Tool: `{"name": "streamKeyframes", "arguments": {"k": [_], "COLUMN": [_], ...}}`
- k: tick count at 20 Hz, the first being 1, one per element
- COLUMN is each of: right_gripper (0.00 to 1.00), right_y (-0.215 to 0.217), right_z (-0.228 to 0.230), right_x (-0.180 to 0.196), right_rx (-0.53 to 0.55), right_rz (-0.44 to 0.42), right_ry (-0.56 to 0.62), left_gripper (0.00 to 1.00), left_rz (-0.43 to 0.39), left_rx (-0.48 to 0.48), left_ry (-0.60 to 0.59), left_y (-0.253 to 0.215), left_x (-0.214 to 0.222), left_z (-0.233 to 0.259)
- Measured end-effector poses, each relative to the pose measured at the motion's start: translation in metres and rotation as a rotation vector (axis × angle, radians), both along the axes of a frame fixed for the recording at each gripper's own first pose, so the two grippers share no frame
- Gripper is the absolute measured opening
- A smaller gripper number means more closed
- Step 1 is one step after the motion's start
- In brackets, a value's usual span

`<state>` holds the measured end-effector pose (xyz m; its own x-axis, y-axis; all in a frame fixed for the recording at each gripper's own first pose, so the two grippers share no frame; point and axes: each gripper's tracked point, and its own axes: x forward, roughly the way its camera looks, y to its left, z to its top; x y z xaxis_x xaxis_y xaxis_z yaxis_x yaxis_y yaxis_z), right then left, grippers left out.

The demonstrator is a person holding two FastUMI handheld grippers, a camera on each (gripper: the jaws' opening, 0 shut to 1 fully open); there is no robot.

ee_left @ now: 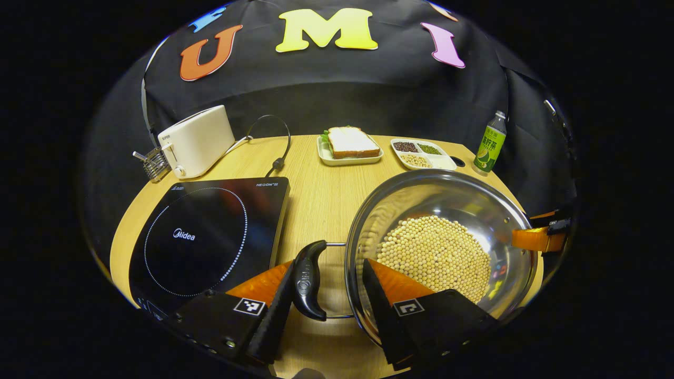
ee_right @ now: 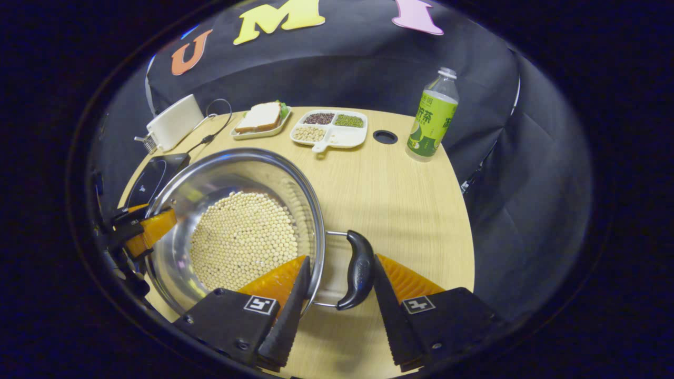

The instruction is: First push the handle of the pot to place it horizontally, then grasp the pot with both hands and set it on the induction cooktop.

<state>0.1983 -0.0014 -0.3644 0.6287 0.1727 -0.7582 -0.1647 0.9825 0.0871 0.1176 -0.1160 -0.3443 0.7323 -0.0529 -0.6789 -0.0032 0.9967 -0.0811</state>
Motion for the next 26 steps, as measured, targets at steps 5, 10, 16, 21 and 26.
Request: {"name": "streamKeyframes", "arguments": {"k": [5,10,16,21,26], "right_gripper": [0.60,0.58,0.58,0.58,0.58], "right_y": [0.000,-0.001,0.007,0.034,0.080], "right_z": [0.001,0.012,0.036,0.047,0.048], "right_x": [-0.003,-0.022,-0.055,-0.092,-0.126], "right_rx": [-0.021,0.005,0.014,0.024,0.044], "right_rz": [0.000,-0.028,-0.058,-0.059,-0.027], "right_ry": [0.048,0.057,0.018,0.000,-0.004], "left_gripper": [0.64,0.61,0.61,0.61,0.61], "left_rz": [-0.003,-0.027,-0.043,-0.039,-0.013], "left_rx": [-0.013,-0.031,-0.038,-0.026,0.007], "left_ry": [0.024,0.030,-0.013,-0.035,-0.037], "left_y": [-0.001,0.000,0.012,0.043,0.089], "left_x": [-0.001,-0.015,-0.035,-0.068,-0.106], "left_z": [-0.001,0.010,0.034,0.049,0.054]}}
